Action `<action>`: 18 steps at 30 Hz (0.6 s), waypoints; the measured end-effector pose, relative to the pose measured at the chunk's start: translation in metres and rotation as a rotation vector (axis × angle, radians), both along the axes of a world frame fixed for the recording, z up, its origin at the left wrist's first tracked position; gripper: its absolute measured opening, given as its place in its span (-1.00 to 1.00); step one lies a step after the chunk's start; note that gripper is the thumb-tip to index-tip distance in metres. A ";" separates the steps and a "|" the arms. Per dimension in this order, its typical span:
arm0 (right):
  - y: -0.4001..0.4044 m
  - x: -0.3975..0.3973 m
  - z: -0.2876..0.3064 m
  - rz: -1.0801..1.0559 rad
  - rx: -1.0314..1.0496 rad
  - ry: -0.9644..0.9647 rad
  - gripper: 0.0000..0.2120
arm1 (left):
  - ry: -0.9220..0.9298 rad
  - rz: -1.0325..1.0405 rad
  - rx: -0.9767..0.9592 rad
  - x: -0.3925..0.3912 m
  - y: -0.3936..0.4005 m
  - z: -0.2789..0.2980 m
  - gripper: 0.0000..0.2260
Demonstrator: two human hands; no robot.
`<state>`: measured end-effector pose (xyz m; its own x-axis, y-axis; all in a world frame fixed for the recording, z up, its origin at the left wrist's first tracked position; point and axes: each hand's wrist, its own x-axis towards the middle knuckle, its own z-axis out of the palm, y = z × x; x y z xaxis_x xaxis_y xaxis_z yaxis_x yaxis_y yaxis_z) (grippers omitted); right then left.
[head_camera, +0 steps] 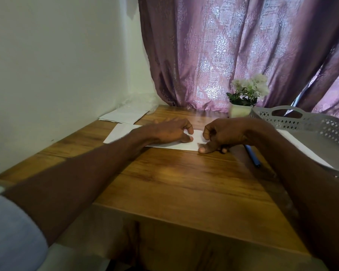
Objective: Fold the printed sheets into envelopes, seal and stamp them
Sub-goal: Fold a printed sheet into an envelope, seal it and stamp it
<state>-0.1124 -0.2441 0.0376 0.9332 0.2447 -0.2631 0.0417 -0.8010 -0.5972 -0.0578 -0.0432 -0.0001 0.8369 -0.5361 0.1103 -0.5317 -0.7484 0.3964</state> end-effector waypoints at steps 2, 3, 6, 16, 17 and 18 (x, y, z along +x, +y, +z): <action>-0.001 0.000 -0.001 -0.028 0.066 0.009 -0.70 | 0.002 -0.006 -0.002 -0.001 0.001 0.001 -0.83; -0.002 0.001 -0.002 -0.060 0.103 0.001 -0.70 | 0.002 -0.007 -0.003 -0.001 0.001 0.001 -0.81; -0.001 0.003 -0.006 -0.123 0.137 -0.032 -0.71 | -0.027 0.029 0.025 -0.002 0.000 -0.002 -0.69; -0.004 -0.002 0.001 -0.075 0.104 0.047 -0.80 | -0.022 0.021 0.047 0.006 -0.002 -0.008 -0.62; -0.002 -0.001 0.000 -0.107 0.109 0.017 -0.82 | -0.014 0.020 0.047 0.006 -0.002 -0.007 -0.62; -0.001 -0.001 -0.002 -0.132 0.103 -0.011 -0.81 | -0.010 0.018 0.048 0.006 -0.003 -0.007 -0.62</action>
